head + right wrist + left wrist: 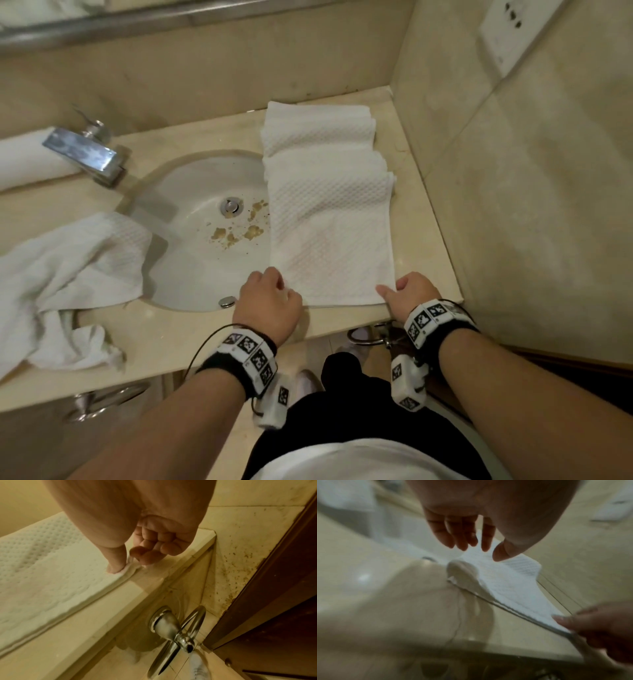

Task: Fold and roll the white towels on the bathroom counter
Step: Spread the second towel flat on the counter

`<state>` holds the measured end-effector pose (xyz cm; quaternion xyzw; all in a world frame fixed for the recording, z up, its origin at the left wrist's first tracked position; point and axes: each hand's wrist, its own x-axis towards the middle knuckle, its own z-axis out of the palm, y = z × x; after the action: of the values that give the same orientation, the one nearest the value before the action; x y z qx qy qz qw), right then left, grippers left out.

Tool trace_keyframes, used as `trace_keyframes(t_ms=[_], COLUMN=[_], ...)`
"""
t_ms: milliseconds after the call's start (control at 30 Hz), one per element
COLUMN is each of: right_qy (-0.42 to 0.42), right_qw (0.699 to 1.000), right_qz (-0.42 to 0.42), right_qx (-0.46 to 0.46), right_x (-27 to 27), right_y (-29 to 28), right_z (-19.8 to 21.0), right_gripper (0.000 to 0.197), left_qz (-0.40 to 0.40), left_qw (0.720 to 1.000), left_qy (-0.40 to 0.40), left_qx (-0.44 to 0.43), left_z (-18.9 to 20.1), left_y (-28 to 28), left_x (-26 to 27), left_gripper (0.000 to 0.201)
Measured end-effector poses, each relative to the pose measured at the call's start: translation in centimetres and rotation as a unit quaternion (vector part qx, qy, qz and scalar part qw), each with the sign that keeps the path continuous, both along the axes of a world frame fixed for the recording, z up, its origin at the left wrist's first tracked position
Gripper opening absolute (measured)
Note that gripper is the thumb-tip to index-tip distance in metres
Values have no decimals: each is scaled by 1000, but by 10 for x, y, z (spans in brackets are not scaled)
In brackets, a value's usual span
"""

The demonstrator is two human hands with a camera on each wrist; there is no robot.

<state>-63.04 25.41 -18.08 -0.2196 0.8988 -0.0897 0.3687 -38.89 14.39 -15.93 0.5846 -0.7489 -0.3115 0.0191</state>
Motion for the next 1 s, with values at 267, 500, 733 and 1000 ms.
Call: trace_keyframes(t_ms=[267, 500, 733, 1000], right_qy=[14, 13, 172, 188], right_qw=[999, 1000, 837, 812], right_qz=[36, 3, 501, 551], right_qx=[-17, -14, -140, -24], right_x=[-5, -16, 21, 25], right_y=[5, 24, 21, 27], right_z=[0, 9, 4, -12], right_gripper=[30, 33, 23, 55], left_qz=[-223, -277, -289, -318], left_qw=[972, 960, 951, 938], left_qy=[-67, -45, -102, -93], left_qx=[-16, -4, -45, -99], left_z=[-32, -33, -40, -39], left_y=[-10, 43, 63, 58], left_x=[-26, 2, -4, 0], left_gripper=[21, 32, 41, 38])
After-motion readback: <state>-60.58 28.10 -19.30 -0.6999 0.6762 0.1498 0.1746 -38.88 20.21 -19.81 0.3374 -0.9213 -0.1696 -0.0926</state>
